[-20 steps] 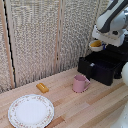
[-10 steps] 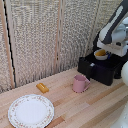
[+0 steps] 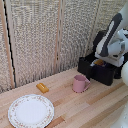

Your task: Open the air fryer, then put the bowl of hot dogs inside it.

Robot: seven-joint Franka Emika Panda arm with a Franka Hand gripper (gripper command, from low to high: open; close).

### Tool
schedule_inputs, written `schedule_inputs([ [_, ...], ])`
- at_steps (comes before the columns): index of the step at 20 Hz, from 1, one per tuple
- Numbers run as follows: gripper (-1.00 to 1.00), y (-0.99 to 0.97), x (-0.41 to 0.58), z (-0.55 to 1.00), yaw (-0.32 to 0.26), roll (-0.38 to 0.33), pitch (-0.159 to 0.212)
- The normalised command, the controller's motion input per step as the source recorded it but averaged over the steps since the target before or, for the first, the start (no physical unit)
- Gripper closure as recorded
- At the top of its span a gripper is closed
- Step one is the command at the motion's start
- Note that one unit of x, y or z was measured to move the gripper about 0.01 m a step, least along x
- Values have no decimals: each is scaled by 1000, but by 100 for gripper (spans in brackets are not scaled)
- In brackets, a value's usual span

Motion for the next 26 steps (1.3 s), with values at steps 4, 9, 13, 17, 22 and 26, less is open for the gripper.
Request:
schedule_inputs([
  [4, -100, 0, 114, -65, -39, -28, -2],
  [9, -100, 0, 1, 211, -63, -37, 0],
  [13, -100, -1, 11, 537, -70, -39, 0],
  [17, -100, 0, 11, 812, -81, -9, 44],
  [22, -100, 190, 41, 659, -87, -1, 116],
  [26, -100, 415, 98, 436, -75, 40, 139],
])
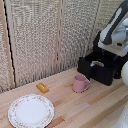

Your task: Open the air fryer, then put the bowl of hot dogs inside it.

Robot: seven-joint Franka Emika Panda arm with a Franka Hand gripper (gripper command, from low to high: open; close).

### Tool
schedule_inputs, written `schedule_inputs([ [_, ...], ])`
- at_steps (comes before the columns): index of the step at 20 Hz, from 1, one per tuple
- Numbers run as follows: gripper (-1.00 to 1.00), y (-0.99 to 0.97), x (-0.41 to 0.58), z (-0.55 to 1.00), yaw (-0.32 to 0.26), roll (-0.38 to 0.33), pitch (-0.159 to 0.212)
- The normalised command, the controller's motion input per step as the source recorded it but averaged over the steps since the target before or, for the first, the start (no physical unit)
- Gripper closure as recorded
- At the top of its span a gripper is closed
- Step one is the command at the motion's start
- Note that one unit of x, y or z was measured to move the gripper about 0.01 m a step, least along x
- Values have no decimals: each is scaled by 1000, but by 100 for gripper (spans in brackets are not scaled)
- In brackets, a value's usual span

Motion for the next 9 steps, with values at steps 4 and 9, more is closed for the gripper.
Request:
schedule_inputs([
  [4, -100, 489, 62, 361, -85, 183, 95],
  [9, -100, 605, 81, 260, -78, 133, 87],
])
